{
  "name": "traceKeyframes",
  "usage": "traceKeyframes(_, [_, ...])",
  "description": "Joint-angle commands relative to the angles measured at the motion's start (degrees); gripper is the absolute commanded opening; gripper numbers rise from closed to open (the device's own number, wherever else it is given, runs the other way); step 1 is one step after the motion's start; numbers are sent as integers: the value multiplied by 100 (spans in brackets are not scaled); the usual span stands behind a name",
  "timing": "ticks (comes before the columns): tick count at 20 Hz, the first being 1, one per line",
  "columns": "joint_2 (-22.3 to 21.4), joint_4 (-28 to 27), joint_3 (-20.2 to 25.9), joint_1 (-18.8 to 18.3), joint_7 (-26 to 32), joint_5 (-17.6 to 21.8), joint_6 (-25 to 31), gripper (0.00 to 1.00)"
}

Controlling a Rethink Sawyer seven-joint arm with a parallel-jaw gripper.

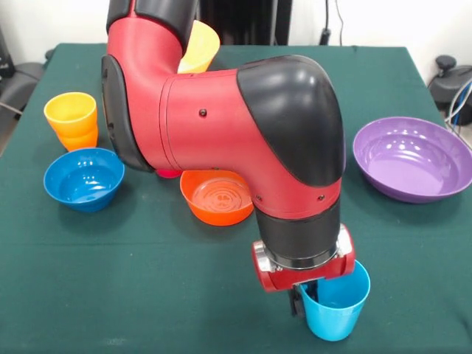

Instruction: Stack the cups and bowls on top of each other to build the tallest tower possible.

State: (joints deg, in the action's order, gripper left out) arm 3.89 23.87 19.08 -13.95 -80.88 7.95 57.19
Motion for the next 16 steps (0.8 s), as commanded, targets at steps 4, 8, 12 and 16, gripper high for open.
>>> traceKeyframes(4, [474,351,240,19,1716,507,179,0])
traceKeyframes(8, [495,332,258,116,1557,508,13,0])
traceKeyframes(12, [399,550,238,136,1370,426,-98,0])
traceKeyframes(16, [-93,1557,-27,38,1025,384,-427,0])
